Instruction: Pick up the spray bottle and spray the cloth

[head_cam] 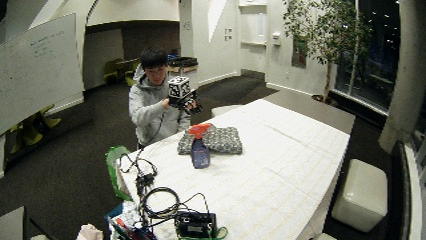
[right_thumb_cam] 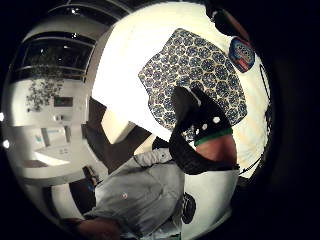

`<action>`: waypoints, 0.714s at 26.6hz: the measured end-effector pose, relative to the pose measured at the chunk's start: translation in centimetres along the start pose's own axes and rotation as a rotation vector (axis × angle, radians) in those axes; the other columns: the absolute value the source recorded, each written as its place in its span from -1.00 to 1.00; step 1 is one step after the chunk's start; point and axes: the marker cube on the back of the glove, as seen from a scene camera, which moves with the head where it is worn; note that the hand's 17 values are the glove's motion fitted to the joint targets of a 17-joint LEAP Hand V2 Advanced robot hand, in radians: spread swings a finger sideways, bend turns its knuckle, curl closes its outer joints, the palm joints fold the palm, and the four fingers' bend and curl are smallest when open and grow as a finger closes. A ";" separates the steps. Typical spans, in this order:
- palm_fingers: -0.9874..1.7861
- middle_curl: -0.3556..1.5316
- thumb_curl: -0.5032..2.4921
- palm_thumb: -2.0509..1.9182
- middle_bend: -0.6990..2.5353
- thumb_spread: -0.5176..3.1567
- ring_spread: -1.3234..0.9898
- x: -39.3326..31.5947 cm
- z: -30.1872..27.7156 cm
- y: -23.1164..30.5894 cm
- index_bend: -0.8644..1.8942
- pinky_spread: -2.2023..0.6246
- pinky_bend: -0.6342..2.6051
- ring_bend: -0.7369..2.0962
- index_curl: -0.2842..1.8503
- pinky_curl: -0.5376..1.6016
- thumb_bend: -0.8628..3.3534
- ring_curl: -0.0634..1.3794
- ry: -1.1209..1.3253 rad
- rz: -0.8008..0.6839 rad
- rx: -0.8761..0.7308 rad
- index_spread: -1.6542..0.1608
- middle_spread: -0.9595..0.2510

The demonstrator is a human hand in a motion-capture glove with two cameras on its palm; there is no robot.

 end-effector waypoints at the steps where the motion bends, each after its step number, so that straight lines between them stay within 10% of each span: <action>1: 0.15 -0.54 -0.61 0.27 -0.40 -0.50 0.17 0.1 0.0 0.0 -0.19 0.64 -0.39 -0.30 -0.66 -0.43 -0.44 -0.84 0.000 0.001 0.000 0.66 0.59; 19: 0.11 -0.37 -0.55 0.33 -0.42 -0.13 0.20 7.1 0.6 3.1 -0.26 0.72 -0.40 -0.31 -0.50 -0.28 -0.45 -0.64 -0.047 0.078 0.047 0.50 0.57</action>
